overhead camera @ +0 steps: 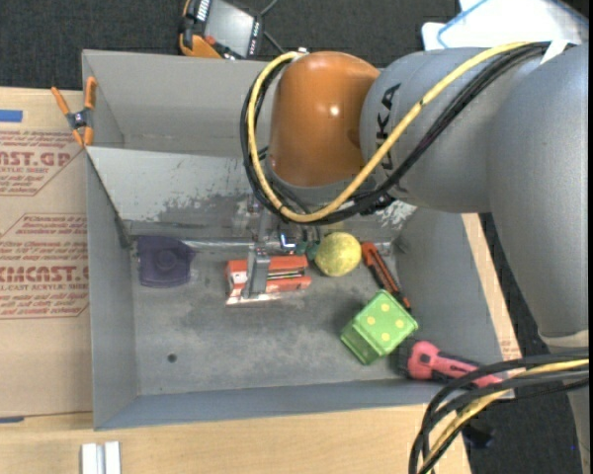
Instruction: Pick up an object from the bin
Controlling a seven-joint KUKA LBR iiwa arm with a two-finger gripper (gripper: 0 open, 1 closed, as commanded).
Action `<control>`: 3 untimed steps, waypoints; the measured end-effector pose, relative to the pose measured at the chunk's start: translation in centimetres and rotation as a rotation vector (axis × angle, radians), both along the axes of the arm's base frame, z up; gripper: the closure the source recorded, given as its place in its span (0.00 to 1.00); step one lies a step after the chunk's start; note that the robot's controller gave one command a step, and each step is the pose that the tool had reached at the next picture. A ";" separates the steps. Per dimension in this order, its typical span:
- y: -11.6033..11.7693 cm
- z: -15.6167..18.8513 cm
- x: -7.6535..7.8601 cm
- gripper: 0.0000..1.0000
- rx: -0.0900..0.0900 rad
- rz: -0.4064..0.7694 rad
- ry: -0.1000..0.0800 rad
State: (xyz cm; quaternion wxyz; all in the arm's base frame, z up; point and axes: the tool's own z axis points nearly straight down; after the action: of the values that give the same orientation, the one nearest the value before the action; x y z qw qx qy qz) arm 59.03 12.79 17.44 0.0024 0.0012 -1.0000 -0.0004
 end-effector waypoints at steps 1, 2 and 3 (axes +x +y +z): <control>-0.1 0.5 0.1 0.00 0.001 -0.002 -0.007; -7.8 -10.6 -0.3 0.00 -0.001 0.051 -0.002; -7.4 -3.2 0.3 0.00 0.005 0.141 -0.021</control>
Offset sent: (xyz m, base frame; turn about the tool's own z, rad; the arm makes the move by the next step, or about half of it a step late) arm -0.0026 -0.0762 -0.1044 -0.0536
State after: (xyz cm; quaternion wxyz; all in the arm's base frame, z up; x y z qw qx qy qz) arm 59.31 5.42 14.29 -0.0082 0.0715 -0.9974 -0.0029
